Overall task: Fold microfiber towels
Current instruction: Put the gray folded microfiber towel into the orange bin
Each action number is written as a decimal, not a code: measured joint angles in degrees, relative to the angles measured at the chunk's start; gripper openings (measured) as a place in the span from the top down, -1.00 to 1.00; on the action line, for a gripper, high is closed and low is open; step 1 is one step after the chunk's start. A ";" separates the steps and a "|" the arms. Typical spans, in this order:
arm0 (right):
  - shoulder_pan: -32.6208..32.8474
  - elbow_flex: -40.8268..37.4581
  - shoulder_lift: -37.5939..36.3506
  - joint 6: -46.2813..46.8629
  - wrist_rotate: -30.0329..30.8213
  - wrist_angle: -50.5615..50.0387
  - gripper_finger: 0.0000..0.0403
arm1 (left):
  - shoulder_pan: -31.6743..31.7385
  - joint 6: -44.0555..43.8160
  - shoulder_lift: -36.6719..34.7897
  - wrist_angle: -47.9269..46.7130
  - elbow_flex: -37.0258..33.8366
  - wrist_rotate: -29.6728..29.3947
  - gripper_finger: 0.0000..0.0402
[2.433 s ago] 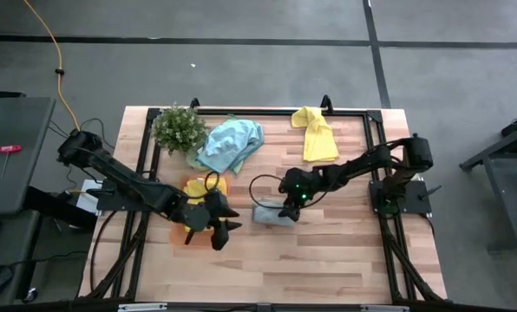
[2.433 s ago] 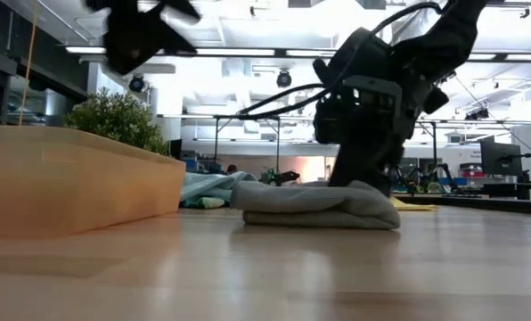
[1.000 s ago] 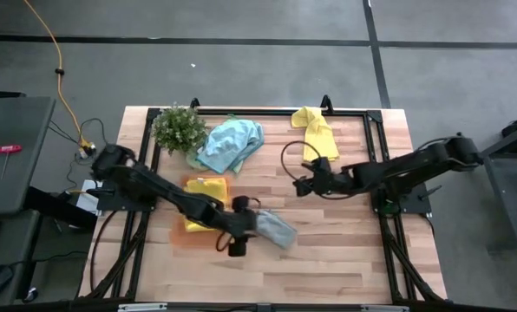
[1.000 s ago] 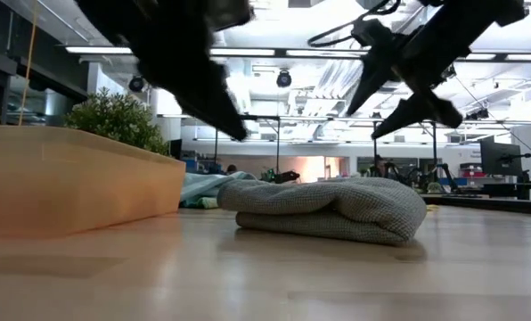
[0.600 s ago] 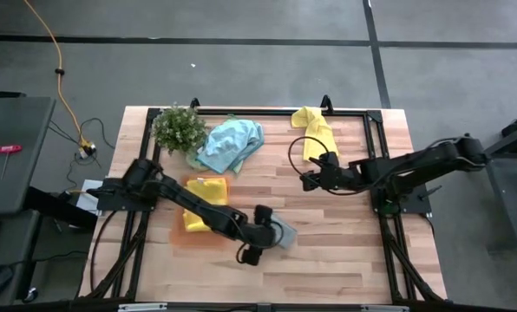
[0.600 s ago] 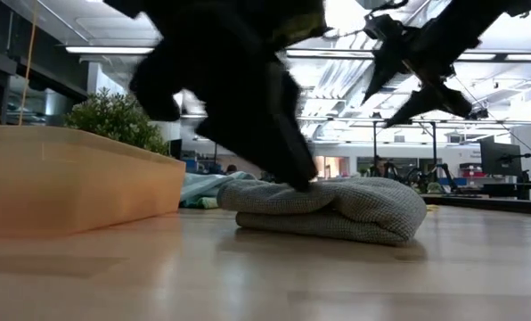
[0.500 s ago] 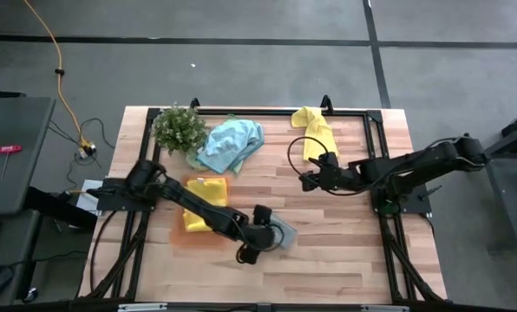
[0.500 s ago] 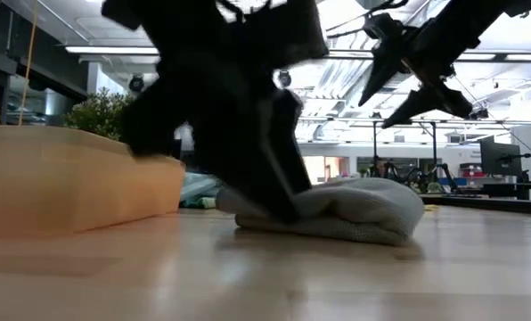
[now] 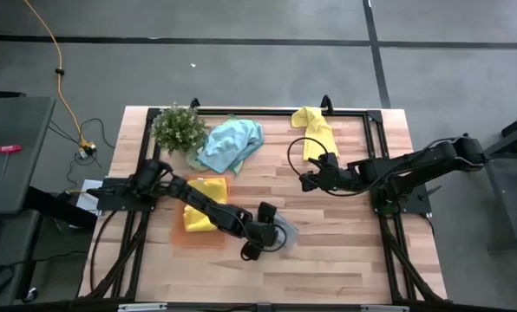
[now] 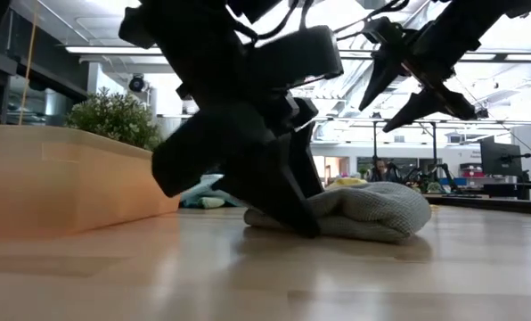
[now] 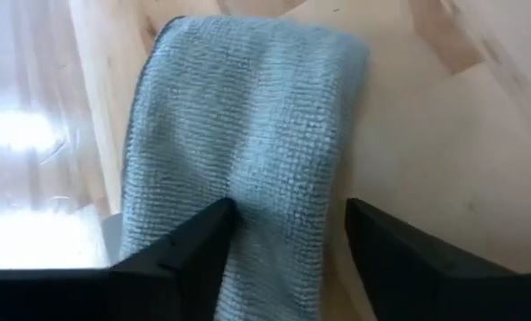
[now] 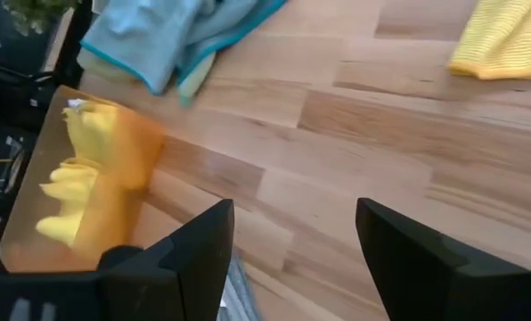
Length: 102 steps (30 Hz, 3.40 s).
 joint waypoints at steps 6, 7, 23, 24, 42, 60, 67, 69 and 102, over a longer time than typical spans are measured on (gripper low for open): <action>0.00 0.00 -0.09 -0.29 1.12 -0.46 -0.14 | 2.35 2.04 0.34 -0.56 -0.43 -4.88 0.80; 0.00 0.00 -0.09 -0.29 1.32 -0.43 -0.14 | 2.74 1.96 0.36 -0.96 -0.42 -5.51 0.89; -0.13 0.00 -0.09 -2.89 3.63 -1.36 -0.14 | 6.73 -10.32 -27.34 -29.70 -0.67 5.39 0.99; -0.13 0.00 -0.09 -2.89 3.75 -1.79 -0.14 | 6.54 -11.73 -30.77 -30.53 -1.17 5.26 0.99; -0.86 0.00 -0.09 -2.66 4.04 -3.03 -0.14 | -13.88 -49.47 -54.75 -44.69 -18.39 6.97 1.00; -0.90 0.00 -0.09 -2.72 3.99 -3.50 -0.14 | -7.81 -48.63 -53.31 -28.70 -32.46 27.56 1.00; -0.90 0.00 -0.09 -2.48 3.97 -3.42 -0.14 | -1.86 -44.00 -50.01 -31.29 -32.65 25.33 1.00; -0.90 0.00 -0.09 -2.46 3.97 -3.42 -0.14 | -1.08 -43.58 -49.26 -32.26 -32.60 21.97 1.00; -0.87 0.00 -0.09 -2.89 3.34 -4.45 -0.14 | -11.53 -47.53 -42.48 -54.00 -18.43 -4.54 1.00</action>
